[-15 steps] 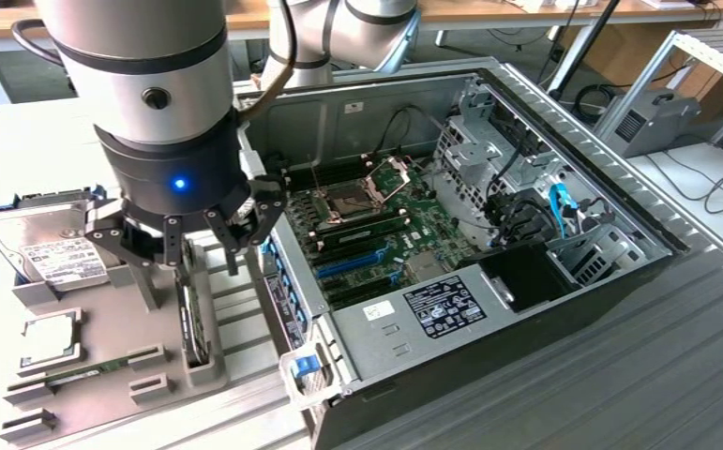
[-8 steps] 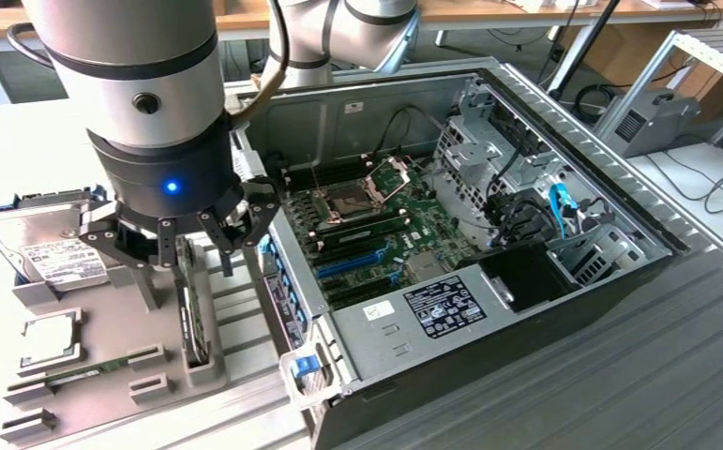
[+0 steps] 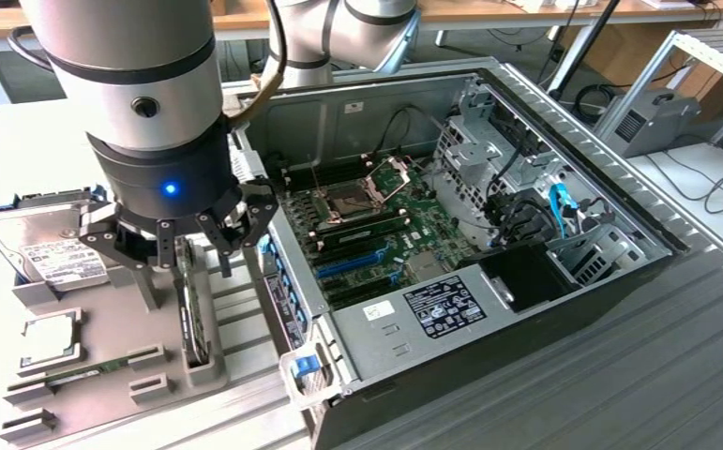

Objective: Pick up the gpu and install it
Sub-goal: 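Pick up the gpu and move the gpu toward the slot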

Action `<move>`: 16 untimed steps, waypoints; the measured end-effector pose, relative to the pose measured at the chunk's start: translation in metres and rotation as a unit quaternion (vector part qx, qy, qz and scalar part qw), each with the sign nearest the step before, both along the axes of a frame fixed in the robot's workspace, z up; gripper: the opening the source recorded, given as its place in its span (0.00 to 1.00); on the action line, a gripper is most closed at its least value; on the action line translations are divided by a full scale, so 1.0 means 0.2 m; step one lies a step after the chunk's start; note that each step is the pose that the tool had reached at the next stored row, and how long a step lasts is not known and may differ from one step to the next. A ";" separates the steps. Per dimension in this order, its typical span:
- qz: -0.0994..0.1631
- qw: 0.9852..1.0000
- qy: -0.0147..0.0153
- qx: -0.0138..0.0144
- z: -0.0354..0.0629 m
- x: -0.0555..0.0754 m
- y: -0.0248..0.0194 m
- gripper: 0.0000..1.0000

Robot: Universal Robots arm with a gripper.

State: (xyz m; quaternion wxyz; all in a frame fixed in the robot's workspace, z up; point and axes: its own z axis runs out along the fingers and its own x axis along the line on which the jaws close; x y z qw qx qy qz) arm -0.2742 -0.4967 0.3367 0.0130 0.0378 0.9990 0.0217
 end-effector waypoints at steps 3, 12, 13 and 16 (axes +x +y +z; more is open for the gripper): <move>0.000 1.000 0.000 0.000 -0.007 0.00 0.001 0.45; 0.000 1.000 0.000 0.000 -0.031 -0.01 0.003 0.45; 0.000 1.000 0.000 0.000 -0.033 -0.01 0.003 0.45; 0.000 1.000 0.000 0.000 -0.042 -0.01 0.003 0.45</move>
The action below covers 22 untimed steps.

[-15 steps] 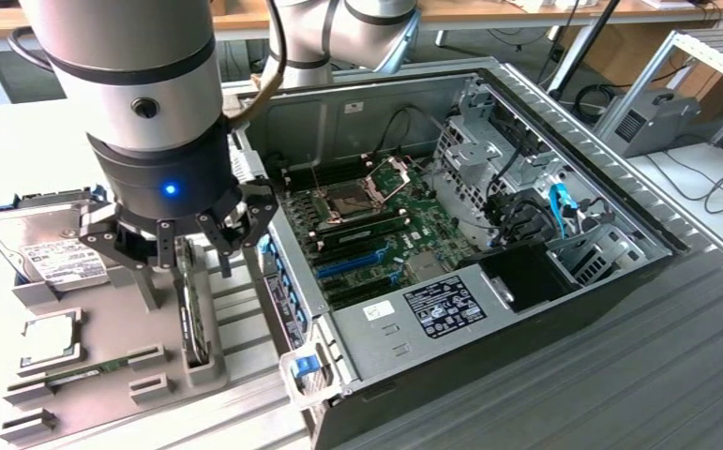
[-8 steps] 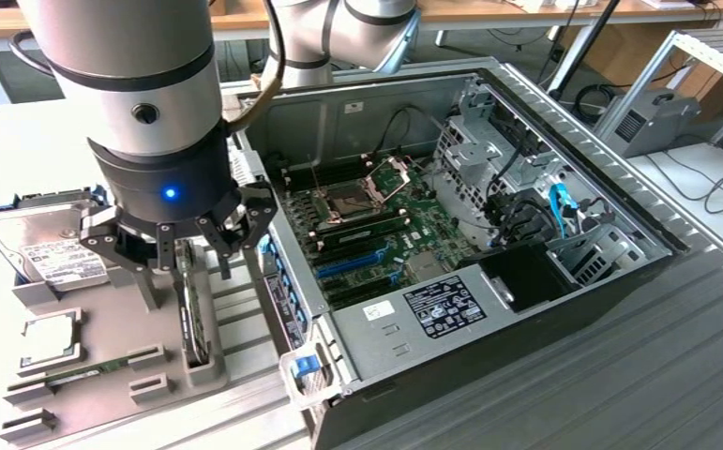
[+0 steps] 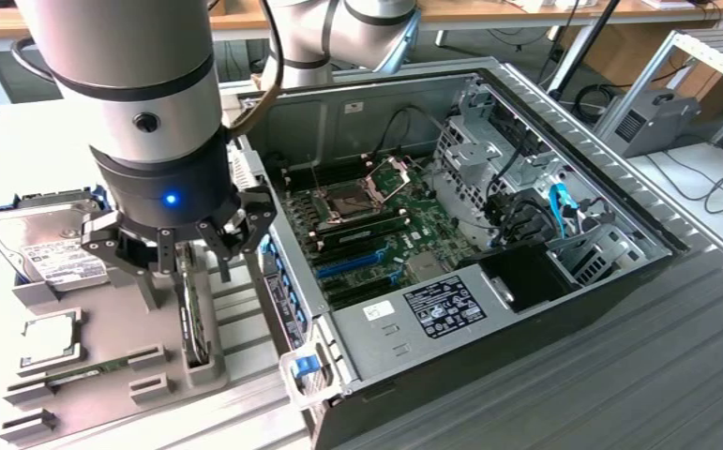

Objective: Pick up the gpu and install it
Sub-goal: 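Pick up the gpu and move the gpu toward the slot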

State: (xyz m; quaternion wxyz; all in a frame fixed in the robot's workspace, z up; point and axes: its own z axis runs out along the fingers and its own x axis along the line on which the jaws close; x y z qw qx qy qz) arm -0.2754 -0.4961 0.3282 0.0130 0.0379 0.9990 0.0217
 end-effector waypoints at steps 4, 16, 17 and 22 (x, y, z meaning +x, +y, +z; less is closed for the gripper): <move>0.000 1.000 0.000 0.000 -0.014 0.00 0.000 0.45; 0.000 1.000 0.000 0.000 -0.047 0.00 0.000 0.45; 0.000 1.000 0.000 0.000 -0.050 0.00 0.000 0.45; 0.000 1.000 0.000 0.000 -0.061 0.00 0.000 0.45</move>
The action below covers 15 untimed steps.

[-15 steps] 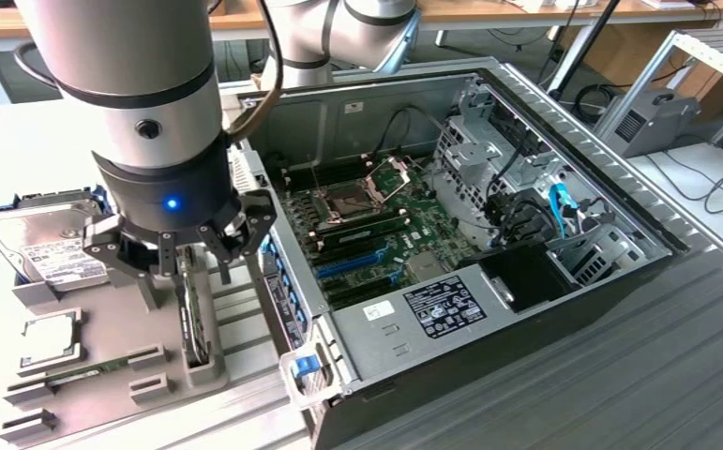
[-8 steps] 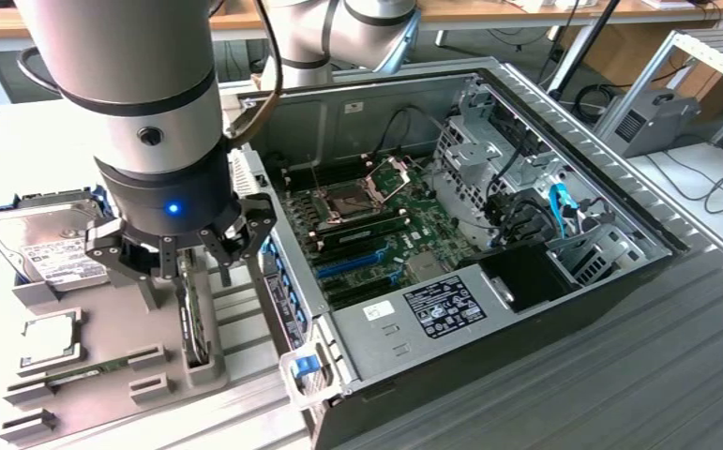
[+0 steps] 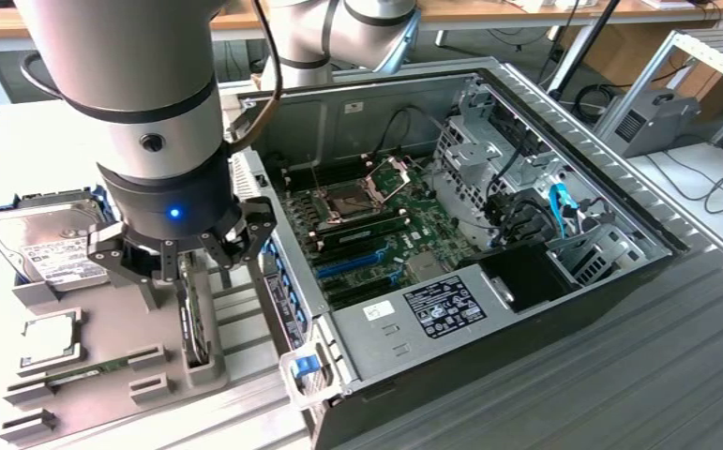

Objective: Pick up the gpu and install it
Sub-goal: 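Pick up the gpu and move the gpu toward the slot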

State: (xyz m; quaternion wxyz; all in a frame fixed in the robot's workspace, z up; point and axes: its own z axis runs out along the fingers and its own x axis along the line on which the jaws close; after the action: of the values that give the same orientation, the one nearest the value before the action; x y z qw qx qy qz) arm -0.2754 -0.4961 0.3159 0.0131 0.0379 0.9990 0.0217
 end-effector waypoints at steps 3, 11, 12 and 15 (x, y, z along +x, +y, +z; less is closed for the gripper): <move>0.000 1.000 0.000 0.000 -0.007 0.00 0.000 0.45; 0.000 1.000 0.000 0.000 -0.043 0.00 0.000 0.45; 0.000 1.000 0.000 0.000 -0.061 0.00 0.000 0.45; 0.000 1.000 0.000 0.000 -0.134 0.00 0.000 0.45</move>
State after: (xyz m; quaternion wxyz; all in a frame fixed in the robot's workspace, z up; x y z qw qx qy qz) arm -0.2754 -0.4961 0.2891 0.0130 0.0378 0.9990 0.0217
